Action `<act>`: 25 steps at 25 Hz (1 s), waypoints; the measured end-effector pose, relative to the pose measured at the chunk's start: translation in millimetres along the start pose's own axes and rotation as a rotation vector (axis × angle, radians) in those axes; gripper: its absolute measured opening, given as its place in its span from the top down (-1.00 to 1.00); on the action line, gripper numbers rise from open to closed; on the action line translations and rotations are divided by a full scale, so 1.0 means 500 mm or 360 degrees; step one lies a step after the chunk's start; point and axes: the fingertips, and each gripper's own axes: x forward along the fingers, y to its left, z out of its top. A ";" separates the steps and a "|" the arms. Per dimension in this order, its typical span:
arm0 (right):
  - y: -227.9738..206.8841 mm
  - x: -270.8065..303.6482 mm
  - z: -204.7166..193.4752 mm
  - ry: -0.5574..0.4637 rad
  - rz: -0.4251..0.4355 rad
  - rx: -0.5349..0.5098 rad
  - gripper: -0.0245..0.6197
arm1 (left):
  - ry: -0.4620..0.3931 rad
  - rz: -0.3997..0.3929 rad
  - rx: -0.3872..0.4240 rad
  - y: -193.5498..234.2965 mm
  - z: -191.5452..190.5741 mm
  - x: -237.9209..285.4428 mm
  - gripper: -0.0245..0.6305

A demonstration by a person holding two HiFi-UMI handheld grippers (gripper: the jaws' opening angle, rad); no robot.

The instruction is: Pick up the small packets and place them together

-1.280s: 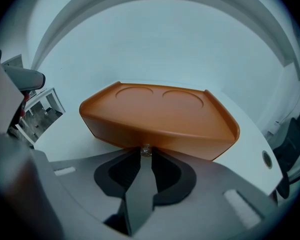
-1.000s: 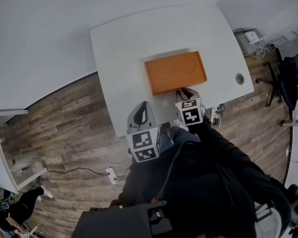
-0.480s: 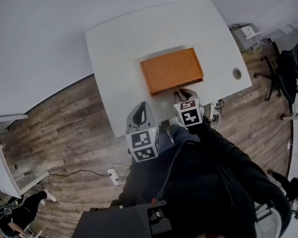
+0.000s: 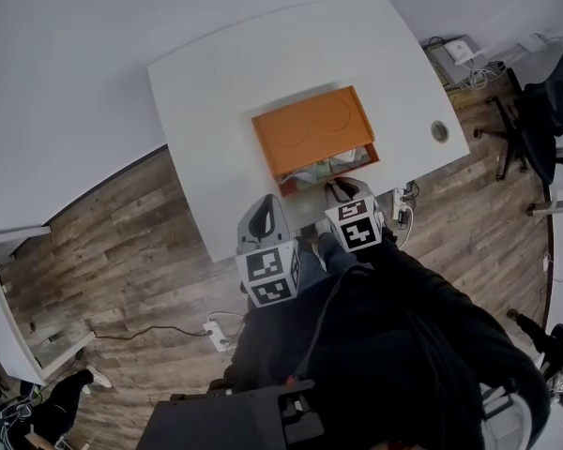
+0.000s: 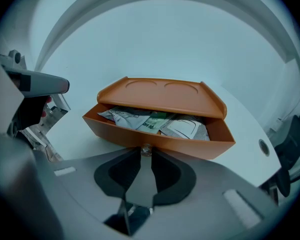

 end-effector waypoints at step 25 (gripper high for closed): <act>0.005 -0.045 -0.068 0.0052 0.0070 -0.0028 0.72 | 0.0117 -0.0161 0.0063 -0.056 -0.037 0.033 0.93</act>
